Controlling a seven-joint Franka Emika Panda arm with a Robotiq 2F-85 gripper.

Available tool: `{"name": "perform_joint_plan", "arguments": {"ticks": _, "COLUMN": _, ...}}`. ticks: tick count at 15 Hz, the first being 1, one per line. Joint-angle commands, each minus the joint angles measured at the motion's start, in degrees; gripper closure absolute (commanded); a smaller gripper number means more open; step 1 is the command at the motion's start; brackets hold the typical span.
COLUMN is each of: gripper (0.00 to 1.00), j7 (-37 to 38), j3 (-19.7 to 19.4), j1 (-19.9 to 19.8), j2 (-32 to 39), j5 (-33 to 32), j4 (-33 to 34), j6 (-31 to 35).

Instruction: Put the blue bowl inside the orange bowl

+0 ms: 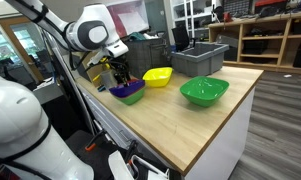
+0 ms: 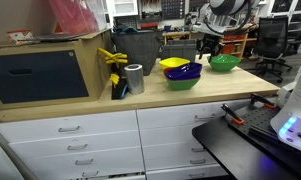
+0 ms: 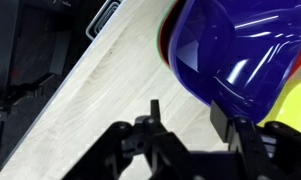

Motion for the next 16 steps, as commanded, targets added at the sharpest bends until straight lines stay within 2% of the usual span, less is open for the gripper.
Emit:
{"name": "perform_joint_plan", "arguments": {"ticks": 1, "gripper": 0.74, "j7": -1.06, "j3": 0.10, "j1": -0.17, "j2": 2.01, "j5": 0.05, "j4": 1.68, "j6": -0.64}}
{"name": "perform_joint_plan", "arguments": {"ticks": 4, "gripper": 0.97, "j7": -0.34, "j3": 0.92, "j1": 1.65, "j2": 1.89, "j5": 1.67, "j4": 3.21, "j6": -1.96}}
{"name": "perform_joint_plan", "arguments": {"ticks": 5, "gripper": 1.00, "j7": -0.12, "j3": 1.14, "j1": 2.17, "j2": 1.79, "j5": 2.00, "j4": 3.78, "j6": -2.37}}
{"name": "perform_joint_plan", "arguments": {"ticks": 9, "gripper": 1.00, "j7": 0.20, "j3": 2.19, "j1": 3.68, "j2": 3.01, "j5": 2.97, "j4": 4.99, "j6": -2.54}}
{"name": "perform_joint_plan", "arguments": {"ticks": 16, "gripper": 1.00, "j7": 0.08, "j3": 1.96, "j1": 2.49, "j2": 8.03, "j5": -1.57, "j4": 3.85, "j6": 0.18}}
